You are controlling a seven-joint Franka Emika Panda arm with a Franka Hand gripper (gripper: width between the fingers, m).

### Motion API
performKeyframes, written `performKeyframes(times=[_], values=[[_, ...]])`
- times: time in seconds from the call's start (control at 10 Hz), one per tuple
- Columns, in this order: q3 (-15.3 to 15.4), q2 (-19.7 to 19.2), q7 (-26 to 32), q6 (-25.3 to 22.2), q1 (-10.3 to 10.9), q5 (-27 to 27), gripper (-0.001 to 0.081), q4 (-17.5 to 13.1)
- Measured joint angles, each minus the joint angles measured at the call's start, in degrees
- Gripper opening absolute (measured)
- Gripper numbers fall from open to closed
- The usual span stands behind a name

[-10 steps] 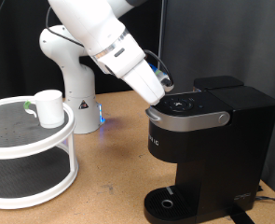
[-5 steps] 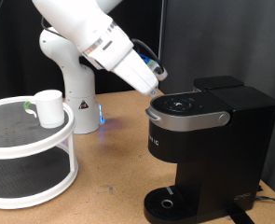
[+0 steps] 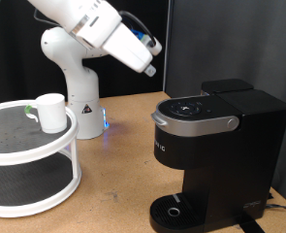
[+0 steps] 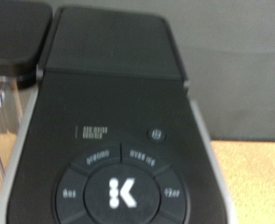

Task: Make a cup of coffee with the keurig machine

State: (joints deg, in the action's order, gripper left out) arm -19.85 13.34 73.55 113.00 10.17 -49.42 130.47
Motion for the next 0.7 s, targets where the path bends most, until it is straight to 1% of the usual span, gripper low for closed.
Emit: performKeyframes(times=[0.2, 0.4, 0.6, 0.7], values=[[-1.20, 0.49, -1.06, -4.94, -0.03, 0.10, 0.0000, -1.86], [-1.10, 0.42, -1.15, -4.24, -0.01, 0.68, 0.0000, -1.48], [-1.12, 0.44, -6.69, -3.15, -0.07, 0.41, 0.0000, -0.64], [-1.16, 0.70, -9.11, -1.82, -0.26, -0.11, 0.0000, 0.19]])
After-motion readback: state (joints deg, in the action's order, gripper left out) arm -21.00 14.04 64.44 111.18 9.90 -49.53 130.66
